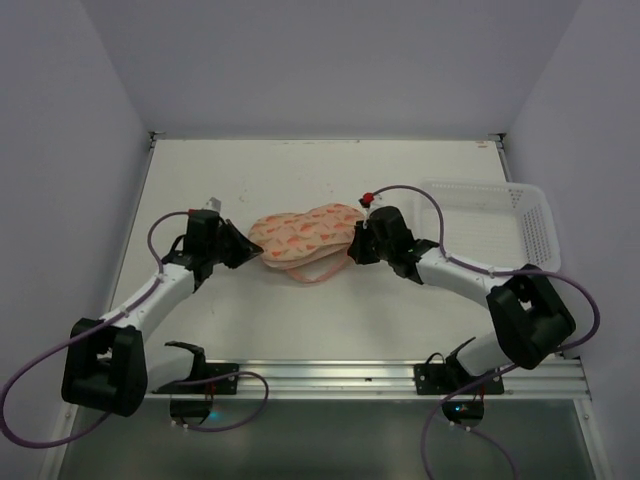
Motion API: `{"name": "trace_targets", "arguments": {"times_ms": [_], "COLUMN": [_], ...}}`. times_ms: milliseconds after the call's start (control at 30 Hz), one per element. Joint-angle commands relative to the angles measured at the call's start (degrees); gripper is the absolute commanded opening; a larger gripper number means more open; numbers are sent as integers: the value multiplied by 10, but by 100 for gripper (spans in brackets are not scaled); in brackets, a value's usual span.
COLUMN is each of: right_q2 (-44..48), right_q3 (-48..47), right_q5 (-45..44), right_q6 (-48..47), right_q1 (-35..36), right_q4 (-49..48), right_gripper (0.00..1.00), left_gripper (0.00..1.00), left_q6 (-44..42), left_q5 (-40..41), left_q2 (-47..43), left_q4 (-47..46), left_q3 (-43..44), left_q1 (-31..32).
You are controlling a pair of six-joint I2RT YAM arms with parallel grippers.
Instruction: Unzip the laundry bag and remove the bra
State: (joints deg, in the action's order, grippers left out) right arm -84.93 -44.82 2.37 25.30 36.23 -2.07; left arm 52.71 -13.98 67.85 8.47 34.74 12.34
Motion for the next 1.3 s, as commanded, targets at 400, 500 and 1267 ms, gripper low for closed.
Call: {"name": "trace_targets", "arguments": {"times_ms": [400,500,1267], "right_q2": [-47,-77,-182], "right_q3": [-100,-127,-187], "right_q5": [83,81,117], "right_q6": [62,76,96], "right_q1": [87,105,125], "right_q4": [15,5,-14], "right_gripper": [0,0,0], "left_gripper": [57,80,89], "left_q6": [-67,-30,152], "left_q5": [-17,-38,8], "left_q2": [250,226,53], "left_q4": [-17,-13,-150], "left_q3": [248,234,-23], "left_q1": [-46,-46,84]}}
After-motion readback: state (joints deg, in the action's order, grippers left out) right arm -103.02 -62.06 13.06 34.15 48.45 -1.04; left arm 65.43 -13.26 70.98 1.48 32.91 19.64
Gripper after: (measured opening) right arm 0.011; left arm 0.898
